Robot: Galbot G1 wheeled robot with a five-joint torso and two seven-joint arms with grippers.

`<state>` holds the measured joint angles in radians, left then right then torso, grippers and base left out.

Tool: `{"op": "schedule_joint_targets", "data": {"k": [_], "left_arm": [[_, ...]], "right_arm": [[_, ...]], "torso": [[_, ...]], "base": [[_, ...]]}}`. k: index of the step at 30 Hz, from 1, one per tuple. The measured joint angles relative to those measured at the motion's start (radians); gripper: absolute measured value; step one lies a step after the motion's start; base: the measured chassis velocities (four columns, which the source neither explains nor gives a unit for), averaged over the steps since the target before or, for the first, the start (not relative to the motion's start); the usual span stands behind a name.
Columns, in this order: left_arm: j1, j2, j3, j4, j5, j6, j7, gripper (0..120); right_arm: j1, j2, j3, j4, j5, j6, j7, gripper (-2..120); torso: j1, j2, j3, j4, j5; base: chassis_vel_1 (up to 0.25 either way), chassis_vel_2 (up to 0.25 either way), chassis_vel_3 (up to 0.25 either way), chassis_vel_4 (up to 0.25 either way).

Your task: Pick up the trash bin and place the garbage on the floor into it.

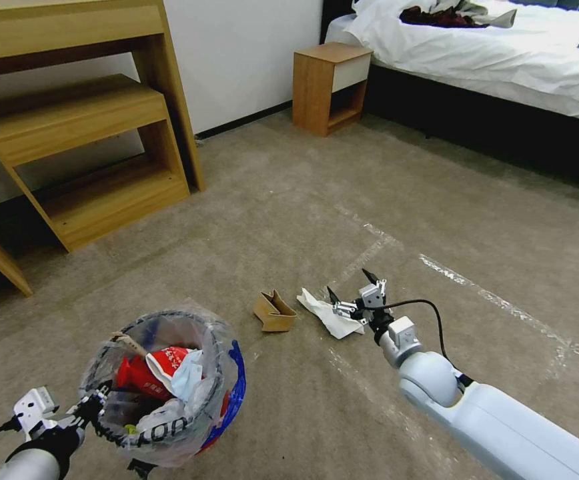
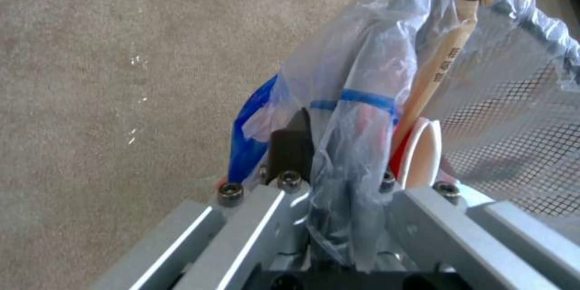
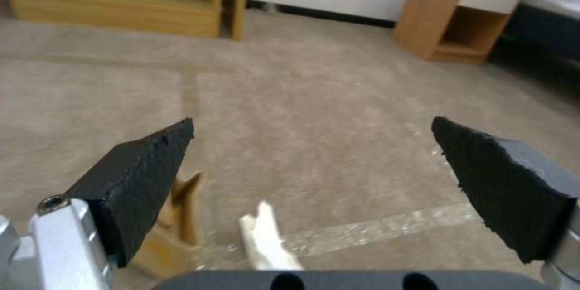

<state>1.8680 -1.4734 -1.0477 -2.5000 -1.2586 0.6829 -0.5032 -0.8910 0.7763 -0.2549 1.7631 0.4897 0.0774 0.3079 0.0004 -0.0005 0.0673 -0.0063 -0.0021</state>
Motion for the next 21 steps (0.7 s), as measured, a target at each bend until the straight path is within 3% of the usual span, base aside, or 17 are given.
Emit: {"op": "schedule_joint_targets", "data": {"k": [10,14,21], "left_arm": [[0.006,0.004,-0.007,0.0,-0.005,0.002,-0.001,0],[0.006,-0.001,-0.003,0.0,-0.003,0.006,-0.003,0],[0.003,-0.008,0.0,0.0,0.004,0.008,-0.003,0]], "right_arm": [[-0.065,-0.047,-0.017,0.075,-0.003,-0.043,-0.02,100],[-0.019,-0.072,-0.064,0.072,0.0,-0.055,-0.038,100],[0.189,-0.072,-0.255,-0.028,-0.001,-0.052,-0.046,100]], "torso": [[0.0,0.0,0.0,-0.0001,0.0003],[0.0,0.0,0.0,0.0,0.0002],[0.0,0.0,0.0,0.0003,0.0001]], "base": [[0.0,0.0,0.0,0.0],[0.0,0.0,0.0,0.0],[0.0,0.0,0.0,0.0]]}}
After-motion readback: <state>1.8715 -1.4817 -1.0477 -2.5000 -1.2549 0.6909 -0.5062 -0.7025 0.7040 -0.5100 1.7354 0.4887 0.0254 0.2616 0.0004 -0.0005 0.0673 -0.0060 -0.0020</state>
